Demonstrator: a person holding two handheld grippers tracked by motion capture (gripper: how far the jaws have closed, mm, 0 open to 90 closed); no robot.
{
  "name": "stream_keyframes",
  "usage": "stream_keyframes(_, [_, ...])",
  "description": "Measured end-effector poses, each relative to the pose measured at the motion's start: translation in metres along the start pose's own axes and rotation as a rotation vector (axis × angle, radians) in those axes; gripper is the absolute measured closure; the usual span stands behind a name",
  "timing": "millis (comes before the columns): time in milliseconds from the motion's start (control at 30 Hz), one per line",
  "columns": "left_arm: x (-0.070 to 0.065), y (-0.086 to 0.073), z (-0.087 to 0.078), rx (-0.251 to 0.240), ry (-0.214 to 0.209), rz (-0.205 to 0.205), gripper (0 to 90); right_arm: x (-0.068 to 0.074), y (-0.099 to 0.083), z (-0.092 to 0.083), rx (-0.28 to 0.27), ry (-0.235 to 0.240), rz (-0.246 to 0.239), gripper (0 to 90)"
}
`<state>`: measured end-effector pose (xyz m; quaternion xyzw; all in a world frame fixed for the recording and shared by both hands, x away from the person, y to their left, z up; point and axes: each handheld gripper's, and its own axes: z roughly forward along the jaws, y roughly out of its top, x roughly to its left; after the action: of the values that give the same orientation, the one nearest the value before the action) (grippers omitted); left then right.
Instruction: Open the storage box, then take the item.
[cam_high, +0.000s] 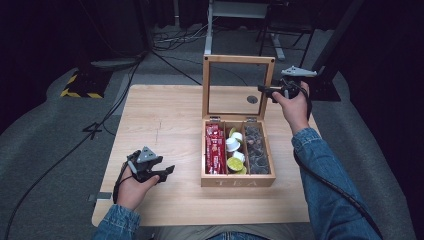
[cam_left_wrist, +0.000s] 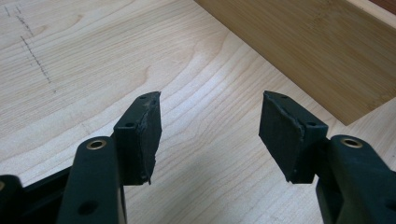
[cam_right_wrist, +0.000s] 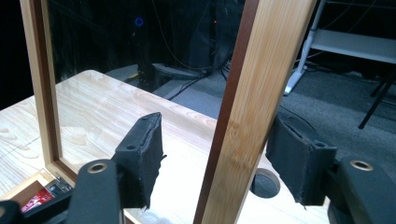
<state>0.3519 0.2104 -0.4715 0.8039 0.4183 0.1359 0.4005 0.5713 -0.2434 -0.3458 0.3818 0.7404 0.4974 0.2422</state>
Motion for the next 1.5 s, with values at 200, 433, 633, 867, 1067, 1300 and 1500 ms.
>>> stream_keyframes(200, [0.0, 0.0, 0.001, 0.006, -0.001, -0.001, 39.3, 0.001, -0.003, 0.007, 0.032, -0.018, -0.004, 31.5])
stream_keyframes(433, [0.0, 0.001, 0.003, 0.007, -0.008, -0.001, 38.9, 0.001, -0.002, 0.005, 0.03, -0.031, -0.003, 28.5])
stream_keyframes(633, [0.0, 0.002, 0.006, 0.004, -0.015, -0.006, 38.6, 0.002, 0.001, -0.005, 0.017, -0.026, -0.003, 27.8])
stream_keyframes(867, [-0.002, 0.006, 0.004, 0.005, -0.02, 0.003, 37.5, 0.007, 0.001, -0.033, 0.008, 0.025, 0.015, 32.4])
stream_keyframes(1067, [-0.005, 0.005, 0.003, 0.014, -0.012, 0.009, 37.3, 0.02, -0.001, -0.052, 0.0, 0.09, 0.014, 35.5])
stream_keyframes(1300, [-0.002, 0.003, 0.004, 0.027, -0.003, 0.013, 37.3, 0.056, -0.006, -0.074, 0.008, 0.202, -0.032, 36.1])
stream_keyframes(1500, [-0.002, -0.001, 0.002, 0.032, 0.007, 0.014, 37.1, 0.084, -0.015, -0.08, 0.033, 0.271, -0.075, 36.6])
